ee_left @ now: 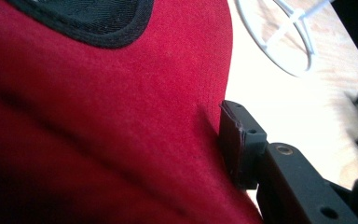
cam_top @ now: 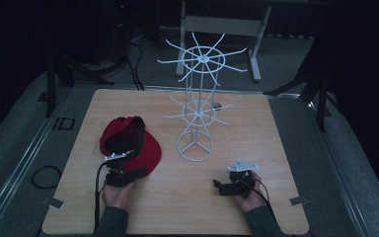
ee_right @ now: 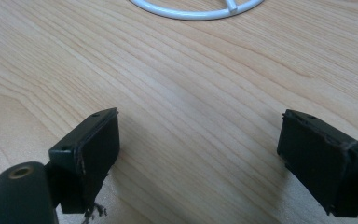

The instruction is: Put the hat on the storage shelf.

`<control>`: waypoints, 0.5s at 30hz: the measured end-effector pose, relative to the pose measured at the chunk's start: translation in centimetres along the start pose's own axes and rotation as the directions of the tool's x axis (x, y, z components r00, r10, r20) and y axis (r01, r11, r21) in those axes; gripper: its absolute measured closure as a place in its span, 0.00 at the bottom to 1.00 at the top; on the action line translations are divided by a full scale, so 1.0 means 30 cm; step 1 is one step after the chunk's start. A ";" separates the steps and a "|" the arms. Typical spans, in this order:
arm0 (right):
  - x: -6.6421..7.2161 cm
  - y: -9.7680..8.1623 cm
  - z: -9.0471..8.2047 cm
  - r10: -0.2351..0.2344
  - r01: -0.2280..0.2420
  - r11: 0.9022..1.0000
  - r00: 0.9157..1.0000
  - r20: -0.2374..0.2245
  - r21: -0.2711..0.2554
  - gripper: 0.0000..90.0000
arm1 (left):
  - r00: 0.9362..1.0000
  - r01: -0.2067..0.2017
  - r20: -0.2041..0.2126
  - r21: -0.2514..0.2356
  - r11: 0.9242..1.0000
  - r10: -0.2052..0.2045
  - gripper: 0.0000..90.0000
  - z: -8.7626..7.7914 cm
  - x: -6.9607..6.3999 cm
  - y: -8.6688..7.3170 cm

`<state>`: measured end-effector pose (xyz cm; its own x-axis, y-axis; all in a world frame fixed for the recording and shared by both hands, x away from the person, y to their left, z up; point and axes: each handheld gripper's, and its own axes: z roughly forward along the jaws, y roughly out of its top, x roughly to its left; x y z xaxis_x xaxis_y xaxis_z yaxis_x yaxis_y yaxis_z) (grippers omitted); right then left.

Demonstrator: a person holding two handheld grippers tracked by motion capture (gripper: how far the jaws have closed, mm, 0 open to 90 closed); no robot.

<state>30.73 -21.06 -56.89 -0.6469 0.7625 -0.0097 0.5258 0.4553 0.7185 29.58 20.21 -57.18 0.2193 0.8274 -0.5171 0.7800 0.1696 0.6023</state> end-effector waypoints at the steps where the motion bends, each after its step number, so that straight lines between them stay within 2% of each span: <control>1: 0.000 0.000 0.000 0.000 0.000 1.000 1.000 0.000 0.000 0.14 | 1.000 0.011 -0.004 -0.008 1.000 -0.011 0.75 -0.006 0.008 -0.001; 4: 0.000 0.000 0.000 0.000 0.000 1.000 1.000 0.000 0.000 0.14 | 0.999 0.038 -0.017 -0.030 0.999 -0.038 0.75 -0.017 0.022 -0.005; 8: 0.000 0.000 0.000 -0.001 0.001 1.000 1.000 0.000 0.000 0.14 | 0.999 0.033 -0.035 -0.038 0.999 -0.034 0.74 -0.023 0.027 -0.004; 12: 0.000 0.000 0.000 -0.001 0.001 1.000 1.000 0.000 0.000 0.14 | 0.997 0.020 -0.073 -0.061 0.998 -0.025 0.63 -0.028 0.019 -0.005; 15: 0.000 0.000 0.000 -0.001 0.001 1.000 1.000 0.000 0.000 0.14 | 0.996 0.039 -0.077 -0.074 0.996 -0.045 0.62 -0.035 0.020 -0.013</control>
<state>30.74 -21.07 -56.89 -0.6475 0.7620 -0.0101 0.5253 0.4558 0.7186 28.79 21.21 -57.11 0.1383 0.8577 -0.4951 0.7424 0.2411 0.6250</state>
